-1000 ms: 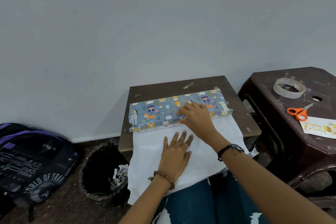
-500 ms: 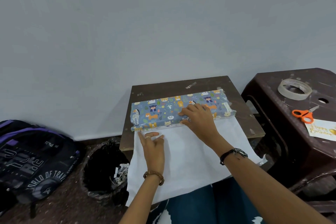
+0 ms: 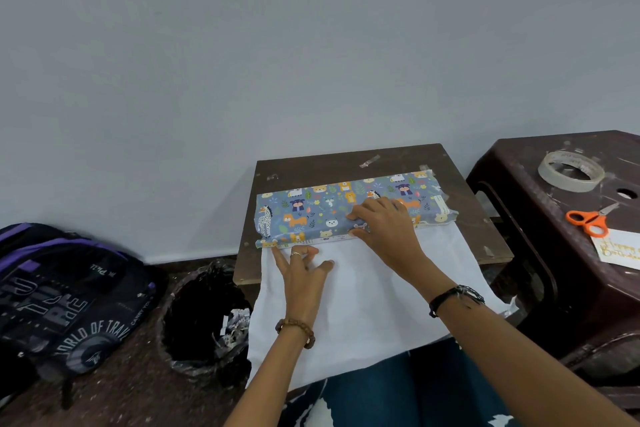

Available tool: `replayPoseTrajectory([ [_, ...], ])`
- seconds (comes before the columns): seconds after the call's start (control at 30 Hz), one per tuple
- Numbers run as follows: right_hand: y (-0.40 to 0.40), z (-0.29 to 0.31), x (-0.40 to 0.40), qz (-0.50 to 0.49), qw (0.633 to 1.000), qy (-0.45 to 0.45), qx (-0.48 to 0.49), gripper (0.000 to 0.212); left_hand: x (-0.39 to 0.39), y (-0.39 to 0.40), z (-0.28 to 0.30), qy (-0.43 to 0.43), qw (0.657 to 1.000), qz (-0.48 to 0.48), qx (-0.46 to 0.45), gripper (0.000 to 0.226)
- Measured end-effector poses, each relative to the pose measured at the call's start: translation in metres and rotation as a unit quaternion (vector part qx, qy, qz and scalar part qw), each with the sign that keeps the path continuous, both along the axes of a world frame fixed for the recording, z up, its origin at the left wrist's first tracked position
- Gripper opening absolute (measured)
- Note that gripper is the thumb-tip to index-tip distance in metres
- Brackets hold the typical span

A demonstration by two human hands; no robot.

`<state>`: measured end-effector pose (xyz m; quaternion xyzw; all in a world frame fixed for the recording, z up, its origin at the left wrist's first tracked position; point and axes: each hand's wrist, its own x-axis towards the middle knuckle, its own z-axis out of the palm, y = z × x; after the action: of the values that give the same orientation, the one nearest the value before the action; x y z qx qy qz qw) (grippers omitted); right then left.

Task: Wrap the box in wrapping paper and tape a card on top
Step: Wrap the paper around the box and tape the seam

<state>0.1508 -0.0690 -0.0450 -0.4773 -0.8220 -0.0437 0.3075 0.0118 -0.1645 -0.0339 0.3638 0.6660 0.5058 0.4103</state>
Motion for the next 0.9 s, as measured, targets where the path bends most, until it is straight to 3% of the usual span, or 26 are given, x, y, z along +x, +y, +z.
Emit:
replayPoseTrajectory([
  [0.2, 0.0, 0.0, 0.0, 0.004, 1.0, 0.006, 0.003, 0.028, -0.002, -0.004, 0.0, 0.018, 1.0, 0.002, 0.019, 0.032],
  [0.27, -0.001, -0.002, 0.0, 0.002, 1.0, 0.01, 0.005, 0.027, 0.003, -0.008, 0.0, 0.101, 0.992, 0.045, 0.055, 0.03],
  [0.33, -0.001, -0.002, 0.0, -0.004, 1.0, 0.017, 0.0, 0.028, 0.009, -0.007, 0.004, 0.249, 0.962, 0.047, 0.101, 0.027],
  [0.43, -0.002, 0.001, 0.002, -0.01, 0.999, 0.043, -0.031, 0.035, 0.015, 0.019, 0.013, 0.399, 0.901, -0.058, 0.16, 0.033],
  [0.53, -0.002, 0.003, 0.002, -0.016, 0.993, 0.09, -0.078, 0.052, 0.009, 0.067, 0.022, 0.503, 0.836, -0.208, 0.071, 0.054],
  [0.7, 0.0, 0.007, 0.009, 0.005, 0.986, 0.123, -0.113, 0.059, 0.006, 0.099, 0.04, 0.518, 0.799, -0.306, -0.02, 0.041],
  [0.77, -0.001, 0.012, 0.019, 0.038, 0.97, 0.15, -0.186, 0.049, 0.007, 0.101, 0.042, 0.552, 0.78, -0.295, -0.023, 0.045],
  [0.83, 0.0, 0.018, 0.035, 0.069, 0.924, 0.25, -0.281, 0.031, 0.01, 0.104, 0.044, 0.59, 0.753, -0.289, -0.034, 0.045],
  [0.9, 0.003, 0.023, 0.056, 0.028, 0.909, 0.307, -0.281, 0.015, 0.015, 0.106, 0.049, 0.61, 0.732, -0.297, -0.056, 0.039],
])
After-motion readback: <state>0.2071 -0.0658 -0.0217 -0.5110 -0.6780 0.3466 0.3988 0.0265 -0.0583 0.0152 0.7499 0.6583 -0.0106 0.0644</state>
